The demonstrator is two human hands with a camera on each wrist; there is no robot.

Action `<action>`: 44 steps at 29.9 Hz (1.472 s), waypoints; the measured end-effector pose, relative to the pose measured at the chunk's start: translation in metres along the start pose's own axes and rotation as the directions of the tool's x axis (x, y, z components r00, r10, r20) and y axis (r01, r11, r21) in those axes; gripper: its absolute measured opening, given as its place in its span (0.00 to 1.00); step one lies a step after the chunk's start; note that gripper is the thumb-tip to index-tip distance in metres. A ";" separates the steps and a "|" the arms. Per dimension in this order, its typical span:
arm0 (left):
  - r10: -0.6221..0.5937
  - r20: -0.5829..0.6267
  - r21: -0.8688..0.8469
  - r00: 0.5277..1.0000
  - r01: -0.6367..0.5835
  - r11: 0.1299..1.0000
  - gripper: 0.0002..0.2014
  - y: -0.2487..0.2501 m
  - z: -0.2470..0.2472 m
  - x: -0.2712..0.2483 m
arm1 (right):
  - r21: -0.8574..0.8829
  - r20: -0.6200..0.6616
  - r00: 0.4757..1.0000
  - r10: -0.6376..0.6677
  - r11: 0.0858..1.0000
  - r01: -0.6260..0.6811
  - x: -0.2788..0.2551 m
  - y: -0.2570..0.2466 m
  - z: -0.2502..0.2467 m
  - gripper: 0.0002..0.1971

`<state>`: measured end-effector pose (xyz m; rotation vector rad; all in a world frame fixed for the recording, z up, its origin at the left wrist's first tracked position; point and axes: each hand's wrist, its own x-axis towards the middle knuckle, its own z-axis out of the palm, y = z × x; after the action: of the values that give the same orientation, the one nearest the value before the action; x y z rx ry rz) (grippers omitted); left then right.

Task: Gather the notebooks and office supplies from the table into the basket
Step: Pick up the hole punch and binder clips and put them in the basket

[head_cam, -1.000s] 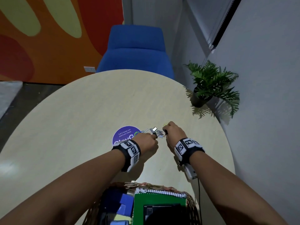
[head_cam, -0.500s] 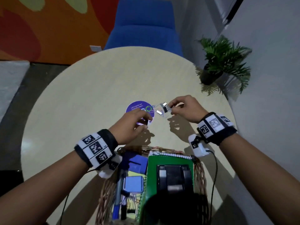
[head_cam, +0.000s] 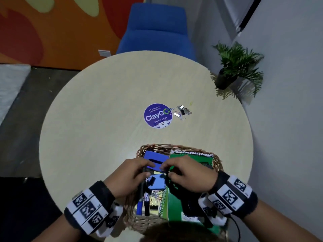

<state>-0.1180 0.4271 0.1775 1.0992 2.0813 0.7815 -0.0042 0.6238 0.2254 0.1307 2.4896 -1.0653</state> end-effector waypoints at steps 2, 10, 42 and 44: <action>-0.011 -0.058 -0.028 0.998 0.010 1.000 0.16 -0.005 -0.004 -0.005 | 0.001 0.012 1.000 0.002 1.000 -0.002 -0.006 -0.010 0.008 0.15; -0.049 -0.163 -0.049 0.985 0.042 0.998 0.11 -0.017 -0.022 0.001 | -0.102 0.031 0.999 -0.038 0.994 0.041 -0.003 -0.024 0.013 0.20; -0.331 -0.072 0.512 0.941 0.319 0.797 0.10 -0.010 -0.024 0.321 | -0.415 -0.396 0.917 0.042 0.883 -0.219 0.184 0.178 -0.090 0.16; -0.335 -0.071 0.510 0.940 0.323 0.798 0.10 -0.007 -0.029 0.320 | -0.384 -0.429 0.902 0.041 0.896 -0.223 0.182 0.175 -0.092 0.14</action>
<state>-0.2832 0.6928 0.1049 0.9491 2.4445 0.0266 -0.1569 0.7977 0.0889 0.4295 2.9747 -0.4414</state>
